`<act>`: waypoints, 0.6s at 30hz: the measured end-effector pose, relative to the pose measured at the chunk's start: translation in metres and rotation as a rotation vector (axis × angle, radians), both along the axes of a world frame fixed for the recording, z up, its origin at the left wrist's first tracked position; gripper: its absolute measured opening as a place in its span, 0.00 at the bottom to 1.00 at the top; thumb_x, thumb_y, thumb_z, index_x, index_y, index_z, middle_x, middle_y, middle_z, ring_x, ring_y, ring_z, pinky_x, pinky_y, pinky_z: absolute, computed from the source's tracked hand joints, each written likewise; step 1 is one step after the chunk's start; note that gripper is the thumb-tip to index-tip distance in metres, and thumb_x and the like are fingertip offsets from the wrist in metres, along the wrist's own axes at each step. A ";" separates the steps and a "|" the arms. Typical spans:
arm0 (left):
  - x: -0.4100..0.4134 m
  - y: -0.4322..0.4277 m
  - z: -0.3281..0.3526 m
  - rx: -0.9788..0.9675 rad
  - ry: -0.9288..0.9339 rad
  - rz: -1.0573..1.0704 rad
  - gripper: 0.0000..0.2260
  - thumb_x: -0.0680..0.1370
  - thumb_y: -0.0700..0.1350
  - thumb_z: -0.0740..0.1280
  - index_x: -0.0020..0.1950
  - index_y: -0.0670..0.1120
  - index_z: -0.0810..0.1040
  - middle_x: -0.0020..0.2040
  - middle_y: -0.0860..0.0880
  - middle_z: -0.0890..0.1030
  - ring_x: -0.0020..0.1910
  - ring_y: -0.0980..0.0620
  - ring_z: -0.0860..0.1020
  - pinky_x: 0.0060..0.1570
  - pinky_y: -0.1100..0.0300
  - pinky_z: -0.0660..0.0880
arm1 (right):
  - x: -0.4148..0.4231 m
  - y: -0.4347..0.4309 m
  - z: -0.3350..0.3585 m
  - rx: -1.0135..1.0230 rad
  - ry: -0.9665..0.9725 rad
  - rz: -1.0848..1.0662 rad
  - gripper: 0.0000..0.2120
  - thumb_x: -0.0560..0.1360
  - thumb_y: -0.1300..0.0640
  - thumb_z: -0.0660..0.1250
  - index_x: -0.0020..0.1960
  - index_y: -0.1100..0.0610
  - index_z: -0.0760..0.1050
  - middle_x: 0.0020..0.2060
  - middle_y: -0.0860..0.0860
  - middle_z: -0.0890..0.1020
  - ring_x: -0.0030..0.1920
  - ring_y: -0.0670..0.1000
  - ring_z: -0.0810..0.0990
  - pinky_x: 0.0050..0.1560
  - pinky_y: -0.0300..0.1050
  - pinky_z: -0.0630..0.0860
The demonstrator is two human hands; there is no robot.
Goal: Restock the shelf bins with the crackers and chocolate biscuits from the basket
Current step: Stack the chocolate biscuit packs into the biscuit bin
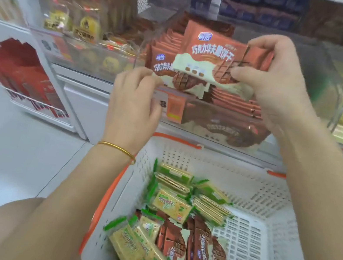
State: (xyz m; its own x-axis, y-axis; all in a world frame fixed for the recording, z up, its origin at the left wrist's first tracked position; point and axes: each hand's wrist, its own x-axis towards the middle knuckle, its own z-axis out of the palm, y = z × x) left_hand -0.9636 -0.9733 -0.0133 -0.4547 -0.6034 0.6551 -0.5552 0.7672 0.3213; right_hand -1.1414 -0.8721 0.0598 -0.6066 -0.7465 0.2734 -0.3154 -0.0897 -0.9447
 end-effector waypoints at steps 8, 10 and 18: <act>-0.003 0.000 -0.011 0.108 -0.052 0.026 0.16 0.71 0.34 0.65 0.59 0.39 0.76 0.61 0.38 0.72 0.61 0.38 0.68 0.61 0.50 0.66 | 0.025 -0.064 -0.029 0.134 0.661 -0.134 0.18 0.70 0.62 0.71 0.56 0.53 0.68 0.48 0.47 0.76 0.52 0.52 0.73 0.48 0.47 0.70; -0.004 -0.001 -0.011 0.104 -0.056 0.031 0.16 0.71 0.34 0.65 0.59 0.39 0.75 0.61 0.38 0.72 0.61 0.37 0.68 0.61 0.47 0.68 | 0.027 -0.069 -0.033 0.201 0.844 -0.215 0.17 0.71 0.58 0.71 0.56 0.55 0.69 0.53 0.50 0.75 0.55 0.54 0.71 0.49 0.48 0.69; -0.006 0.002 -0.014 0.096 -0.077 0.045 0.18 0.71 0.35 0.66 0.61 0.39 0.74 0.62 0.37 0.72 0.62 0.36 0.68 0.61 0.45 0.68 | 0.021 -0.068 -0.028 0.327 0.998 -0.180 0.20 0.71 0.49 0.72 0.57 0.55 0.71 0.58 0.52 0.70 0.58 0.55 0.68 0.49 0.47 0.69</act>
State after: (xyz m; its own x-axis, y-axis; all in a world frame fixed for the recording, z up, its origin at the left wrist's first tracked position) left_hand -0.9692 -0.9716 -0.0270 -0.4728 -0.6824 0.5575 -0.6139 0.7089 0.3471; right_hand -1.1204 -0.9403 0.0313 -0.3276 -0.7952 0.5102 -0.9435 0.2469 -0.2211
